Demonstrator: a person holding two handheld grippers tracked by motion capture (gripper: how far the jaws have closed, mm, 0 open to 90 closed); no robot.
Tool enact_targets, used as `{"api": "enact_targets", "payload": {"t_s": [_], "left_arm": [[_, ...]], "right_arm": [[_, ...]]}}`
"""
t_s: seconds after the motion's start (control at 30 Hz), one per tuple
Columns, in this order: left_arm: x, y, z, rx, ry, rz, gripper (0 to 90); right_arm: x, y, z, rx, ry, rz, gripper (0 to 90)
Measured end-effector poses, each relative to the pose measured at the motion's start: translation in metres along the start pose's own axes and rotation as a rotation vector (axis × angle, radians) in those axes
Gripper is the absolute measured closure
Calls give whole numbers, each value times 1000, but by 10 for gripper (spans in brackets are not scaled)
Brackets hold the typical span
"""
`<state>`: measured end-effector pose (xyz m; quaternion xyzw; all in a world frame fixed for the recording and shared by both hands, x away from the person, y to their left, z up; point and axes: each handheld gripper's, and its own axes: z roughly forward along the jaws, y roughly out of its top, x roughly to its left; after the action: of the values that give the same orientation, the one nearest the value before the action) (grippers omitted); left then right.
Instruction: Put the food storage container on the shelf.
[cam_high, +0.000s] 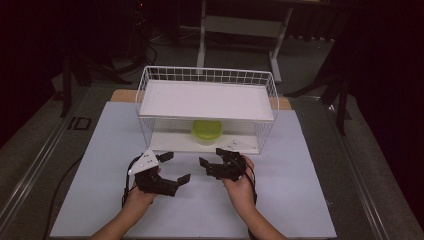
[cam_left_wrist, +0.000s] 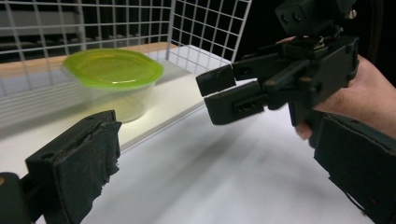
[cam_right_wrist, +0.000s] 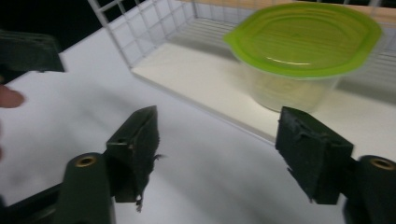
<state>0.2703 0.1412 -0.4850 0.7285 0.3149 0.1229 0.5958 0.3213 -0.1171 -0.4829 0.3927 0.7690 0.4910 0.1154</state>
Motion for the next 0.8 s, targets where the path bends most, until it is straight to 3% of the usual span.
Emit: {"api": "enact_targets", "payload": {"t_s": [0.27,0.4,0.8], "left_arm": [[-7,5,-5,6,-47,8,10],[-7,1,-12,22,-57,3,11],[-4,-11,-48,34,-35,-19,11]], "right_arm": [[2,-6,-8,-12,16,19,169],[3,-11,-17,-11,11,-11,169],[-4,-22,-48,-27,21,-36,171]]}}
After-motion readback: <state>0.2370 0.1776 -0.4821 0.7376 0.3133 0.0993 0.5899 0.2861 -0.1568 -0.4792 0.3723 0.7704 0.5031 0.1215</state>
